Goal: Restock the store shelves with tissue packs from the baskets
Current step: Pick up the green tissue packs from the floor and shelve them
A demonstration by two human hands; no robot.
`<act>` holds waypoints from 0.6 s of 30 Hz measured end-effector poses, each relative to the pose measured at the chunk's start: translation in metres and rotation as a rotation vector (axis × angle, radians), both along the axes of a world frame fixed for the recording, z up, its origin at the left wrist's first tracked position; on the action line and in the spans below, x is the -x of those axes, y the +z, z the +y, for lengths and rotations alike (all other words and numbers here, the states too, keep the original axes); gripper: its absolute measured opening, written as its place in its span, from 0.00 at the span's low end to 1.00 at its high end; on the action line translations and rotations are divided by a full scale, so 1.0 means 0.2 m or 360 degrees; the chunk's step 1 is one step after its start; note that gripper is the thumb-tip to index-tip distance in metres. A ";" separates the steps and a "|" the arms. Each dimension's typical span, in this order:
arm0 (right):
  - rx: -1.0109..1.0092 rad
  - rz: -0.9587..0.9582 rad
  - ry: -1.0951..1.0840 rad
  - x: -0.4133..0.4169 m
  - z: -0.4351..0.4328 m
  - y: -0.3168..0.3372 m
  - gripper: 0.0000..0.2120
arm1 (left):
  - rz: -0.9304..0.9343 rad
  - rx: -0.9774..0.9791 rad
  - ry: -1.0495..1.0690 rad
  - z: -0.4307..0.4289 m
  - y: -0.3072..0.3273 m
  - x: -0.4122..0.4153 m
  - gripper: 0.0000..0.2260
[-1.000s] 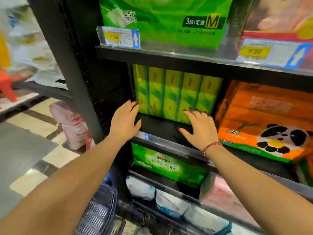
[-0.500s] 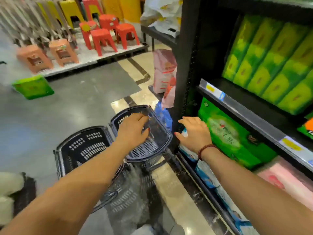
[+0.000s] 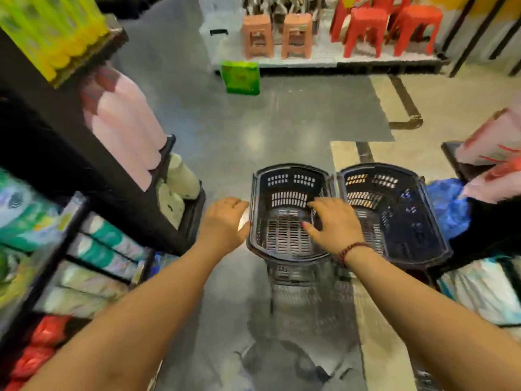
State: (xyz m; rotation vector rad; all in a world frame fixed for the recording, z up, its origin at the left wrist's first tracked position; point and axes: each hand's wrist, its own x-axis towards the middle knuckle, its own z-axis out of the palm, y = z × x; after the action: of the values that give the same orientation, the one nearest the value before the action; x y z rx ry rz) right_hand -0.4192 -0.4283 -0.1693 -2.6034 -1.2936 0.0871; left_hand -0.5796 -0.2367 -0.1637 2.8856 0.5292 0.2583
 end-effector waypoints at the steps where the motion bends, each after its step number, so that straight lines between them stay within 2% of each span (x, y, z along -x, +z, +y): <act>1: 0.0008 -0.0004 0.0038 0.06 0.13 -0.01 0.22 | -0.0011 0.0002 0.0013 0.10 -0.01 0.07 0.18; 9: 0.0049 0.0065 0.0100 0.26 0.87 -0.05 0.24 | 0.0197 -0.0070 0.0089 0.77 -0.07 0.36 0.19; 13: 0.0059 0.0080 0.0078 0.16 1.12 -0.06 0.24 | 0.0254 -0.0082 0.0119 1.02 -0.09 0.26 0.19; 18: 0.0082 0.0059 0.0084 -0.14 1.46 -0.11 0.24 | 0.0220 -0.0098 0.0098 1.33 -0.10 -0.07 0.18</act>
State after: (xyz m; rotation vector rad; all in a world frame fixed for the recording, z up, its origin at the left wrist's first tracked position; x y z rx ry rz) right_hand -0.3916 -0.1370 -0.1915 -2.5972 -1.3649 0.1793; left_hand -0.5659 0.0291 -0.1833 2.9652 0.6453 0.0861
